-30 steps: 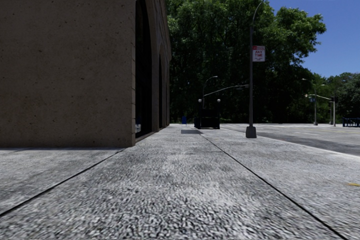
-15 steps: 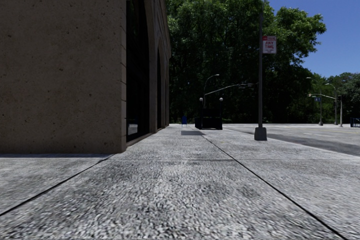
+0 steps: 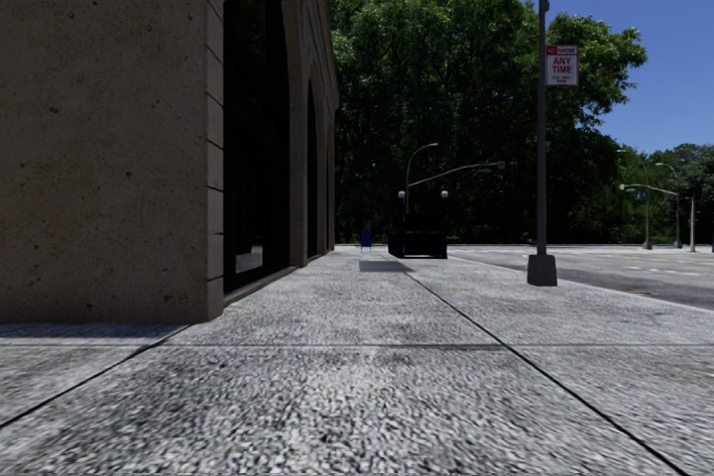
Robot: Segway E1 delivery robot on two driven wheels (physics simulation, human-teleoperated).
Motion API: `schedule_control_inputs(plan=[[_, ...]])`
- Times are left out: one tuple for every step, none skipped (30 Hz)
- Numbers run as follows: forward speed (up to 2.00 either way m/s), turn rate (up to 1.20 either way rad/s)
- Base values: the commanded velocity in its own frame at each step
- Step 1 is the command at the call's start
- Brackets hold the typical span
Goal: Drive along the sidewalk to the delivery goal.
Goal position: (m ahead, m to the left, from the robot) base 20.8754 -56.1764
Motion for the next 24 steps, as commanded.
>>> schedule_control_inputs(plan=[[2.00,0.00],[2.00,0.00],[2.00,0.00],[2.00,0.00],[2.00,0.00],[2.00,0.00],[2.00,0.00],[2.00,0.00],[2.00,0.00],[2.00,0.00],[2.00,0.00],[2.00,0.00],[2.00,0.00],[2.00,0.00],[2.00,0.00],[2.00,0.00],[2.00,0.00],[2.00,0.00],[2.00,0.00],[2.00,0.00],[2.00,0.00],[2.00,0.00],[2.00,0.00],[2.00,0.00]])
